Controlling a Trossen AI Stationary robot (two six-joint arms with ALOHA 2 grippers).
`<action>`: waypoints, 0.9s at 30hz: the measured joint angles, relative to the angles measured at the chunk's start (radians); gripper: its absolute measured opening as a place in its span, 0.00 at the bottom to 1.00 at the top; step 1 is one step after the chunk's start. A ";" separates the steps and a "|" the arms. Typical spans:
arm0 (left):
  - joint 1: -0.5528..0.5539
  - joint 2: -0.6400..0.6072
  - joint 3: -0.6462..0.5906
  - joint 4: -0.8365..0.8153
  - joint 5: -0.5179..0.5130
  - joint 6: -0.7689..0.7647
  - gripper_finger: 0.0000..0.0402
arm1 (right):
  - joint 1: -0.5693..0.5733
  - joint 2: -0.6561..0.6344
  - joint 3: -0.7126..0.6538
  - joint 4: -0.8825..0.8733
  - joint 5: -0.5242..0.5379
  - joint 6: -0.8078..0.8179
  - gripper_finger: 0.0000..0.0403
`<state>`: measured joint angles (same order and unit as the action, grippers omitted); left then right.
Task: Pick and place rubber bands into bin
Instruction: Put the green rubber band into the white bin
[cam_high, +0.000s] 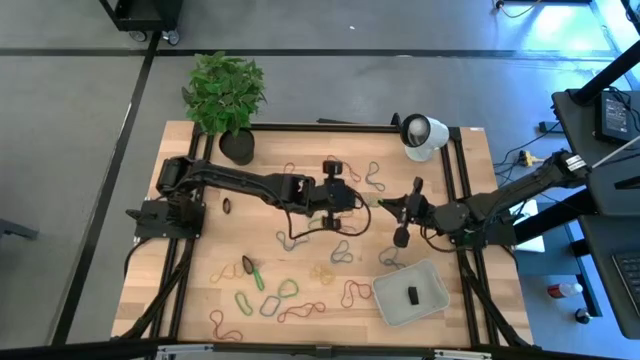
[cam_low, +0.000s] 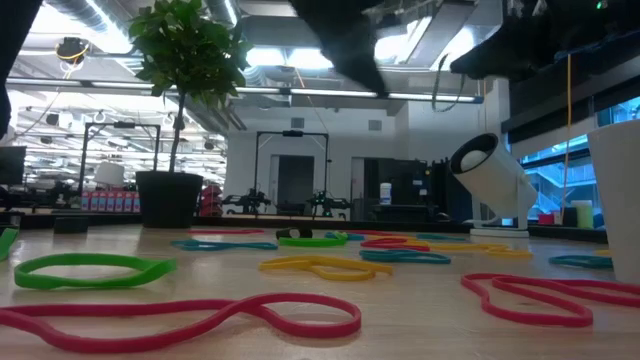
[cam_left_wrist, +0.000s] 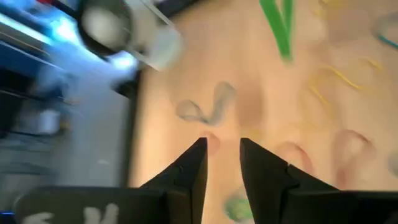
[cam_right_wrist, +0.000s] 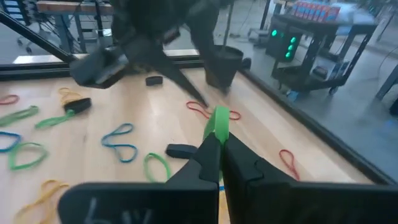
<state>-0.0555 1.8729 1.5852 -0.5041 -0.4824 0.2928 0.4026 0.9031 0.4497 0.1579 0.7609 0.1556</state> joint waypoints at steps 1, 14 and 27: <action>0.008 0.000 0.000 -0.025 0.035 -0.024 0.20 | 0.007 -0.008 0.019 -0.049 -0.001 0.025 0.01; 0.067 -0.156 -0.325 0.073 0.139 -0.186 0.06 | 0.176 0.079 0.414 -0.921 -0.051 0.608 0.00; 0.062 -0.506 -0.752 0.381 0.134 -0.272 0.00 | 0.367 0.446 0.768 -1.371 -0.442 1.088 0.00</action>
<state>0.0067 1.3664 0.8333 -0.1232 -0.3479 0.0208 0.7693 1.3493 1.2179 -1.2135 0.3185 1.2433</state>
